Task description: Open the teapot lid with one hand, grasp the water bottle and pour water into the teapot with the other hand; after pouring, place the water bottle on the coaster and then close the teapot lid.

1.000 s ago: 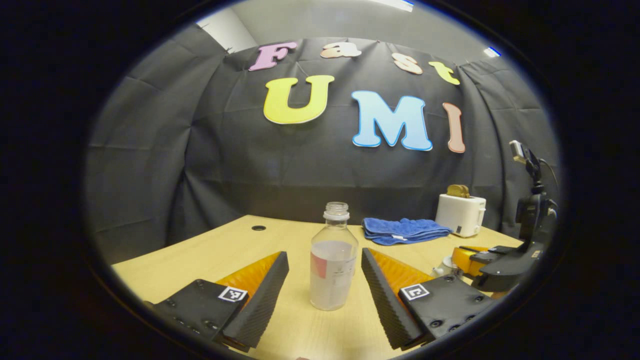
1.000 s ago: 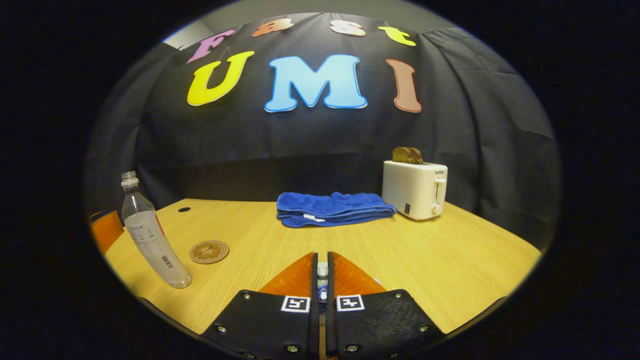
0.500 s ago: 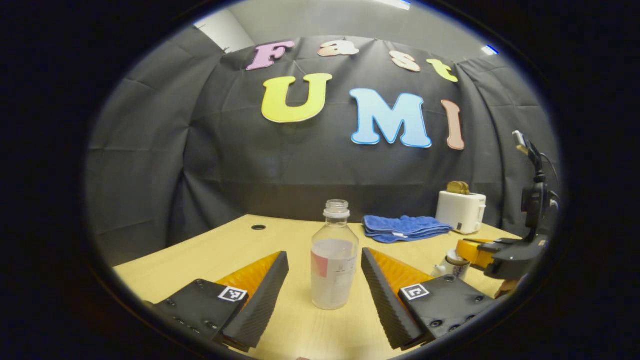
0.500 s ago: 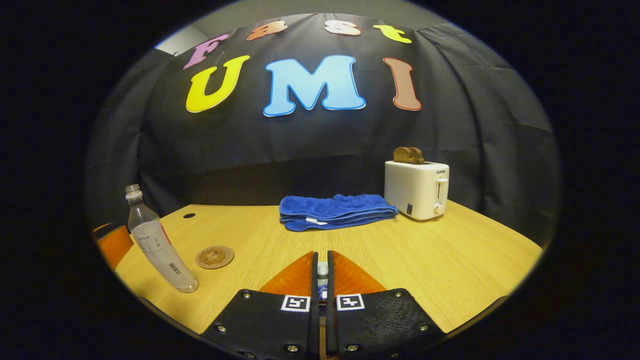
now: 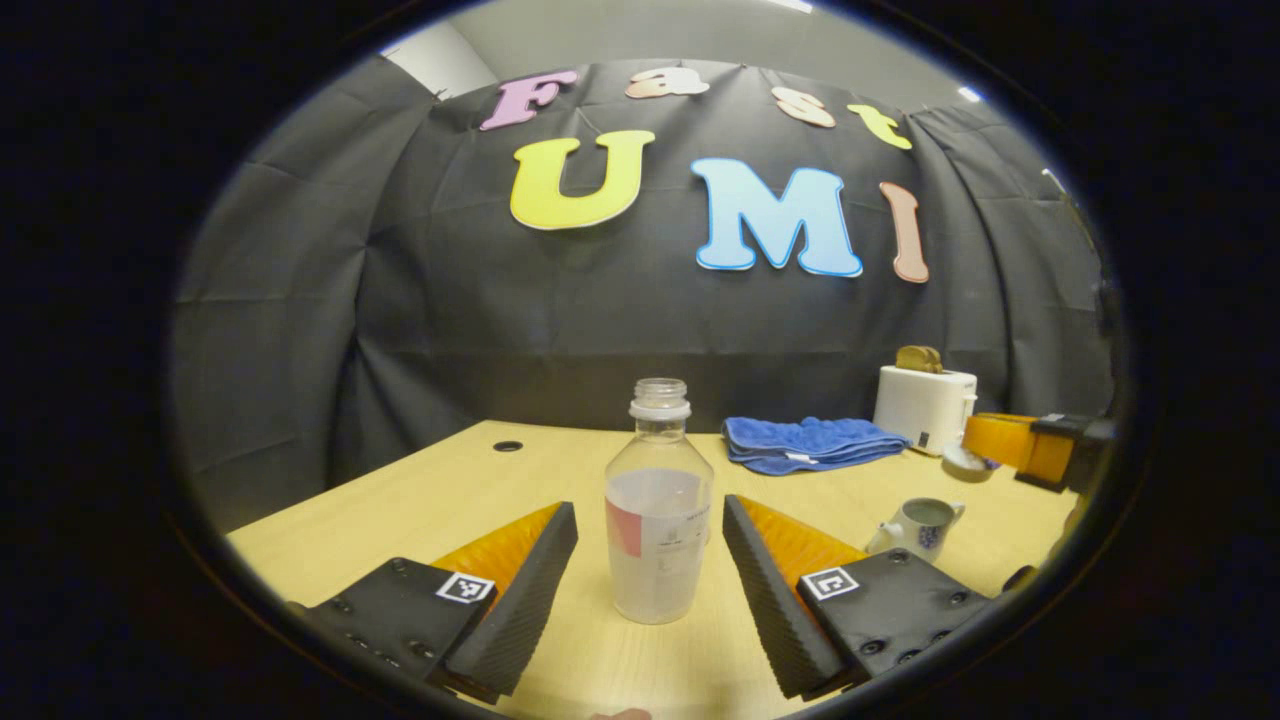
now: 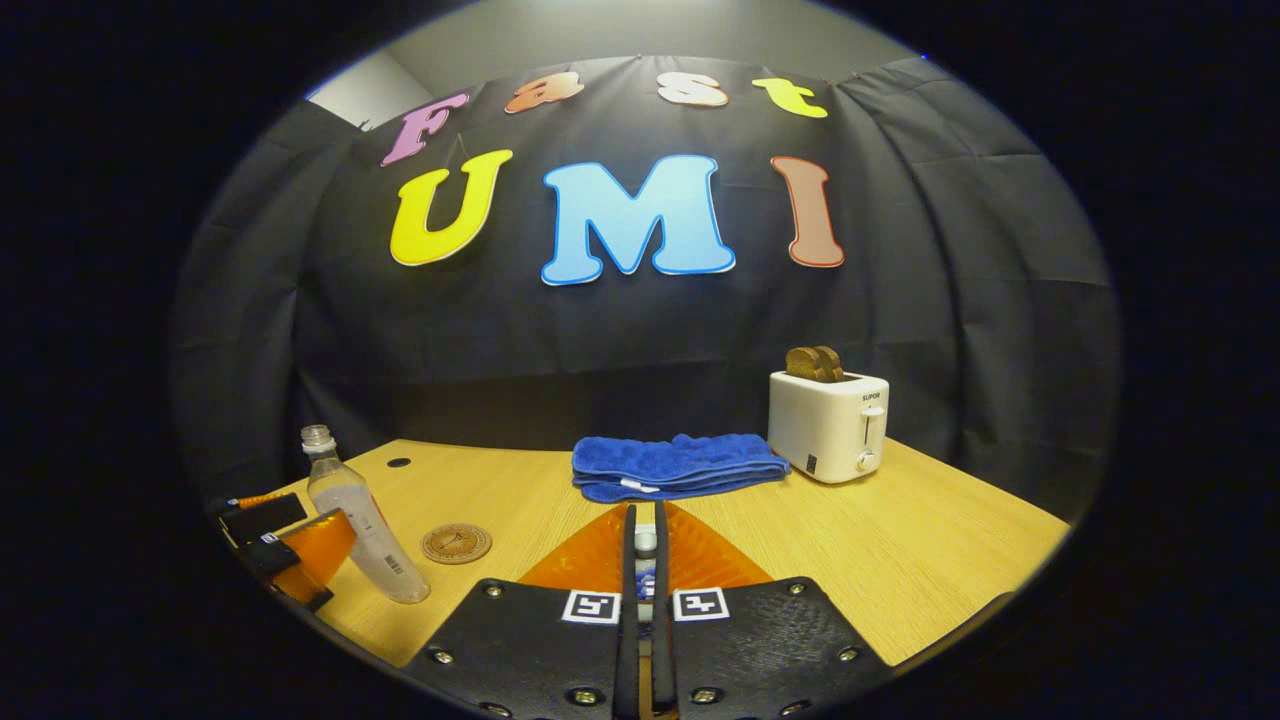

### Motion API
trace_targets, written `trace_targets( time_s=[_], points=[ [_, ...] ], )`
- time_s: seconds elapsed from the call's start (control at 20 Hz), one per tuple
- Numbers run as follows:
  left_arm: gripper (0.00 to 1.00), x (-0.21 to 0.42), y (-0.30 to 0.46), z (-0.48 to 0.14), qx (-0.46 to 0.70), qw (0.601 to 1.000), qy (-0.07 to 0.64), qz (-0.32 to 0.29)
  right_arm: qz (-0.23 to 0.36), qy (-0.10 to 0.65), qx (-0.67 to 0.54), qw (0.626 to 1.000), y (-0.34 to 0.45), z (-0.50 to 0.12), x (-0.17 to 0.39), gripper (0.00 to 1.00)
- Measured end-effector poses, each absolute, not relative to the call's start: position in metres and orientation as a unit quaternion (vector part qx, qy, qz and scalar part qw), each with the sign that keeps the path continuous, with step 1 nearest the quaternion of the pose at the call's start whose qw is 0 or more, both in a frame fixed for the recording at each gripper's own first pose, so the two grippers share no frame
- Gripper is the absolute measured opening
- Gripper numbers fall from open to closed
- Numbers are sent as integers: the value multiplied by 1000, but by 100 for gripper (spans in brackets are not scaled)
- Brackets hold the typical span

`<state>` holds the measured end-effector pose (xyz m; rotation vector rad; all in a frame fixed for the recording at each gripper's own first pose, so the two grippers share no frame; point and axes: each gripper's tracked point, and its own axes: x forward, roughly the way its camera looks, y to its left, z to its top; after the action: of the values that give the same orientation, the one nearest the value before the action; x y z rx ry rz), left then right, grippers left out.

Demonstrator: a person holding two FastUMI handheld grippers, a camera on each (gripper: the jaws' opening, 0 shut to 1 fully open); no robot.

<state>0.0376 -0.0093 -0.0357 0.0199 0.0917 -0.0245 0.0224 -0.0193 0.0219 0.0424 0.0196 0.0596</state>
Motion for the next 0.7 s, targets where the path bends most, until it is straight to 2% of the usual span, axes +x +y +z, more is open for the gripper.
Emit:
trace_targets(
  time_s=[0.5, 0.7],
  points=[
    [100, 70, -12, -61, 40, 996, 84, -6, 26, -8, 25, 999, -36, 36, 6, 5],
    [89, 72, -12, -66, 42, 995, 88, -11, 24, -4, 25, 999, -39, 30, 6, 5]
  ],
)
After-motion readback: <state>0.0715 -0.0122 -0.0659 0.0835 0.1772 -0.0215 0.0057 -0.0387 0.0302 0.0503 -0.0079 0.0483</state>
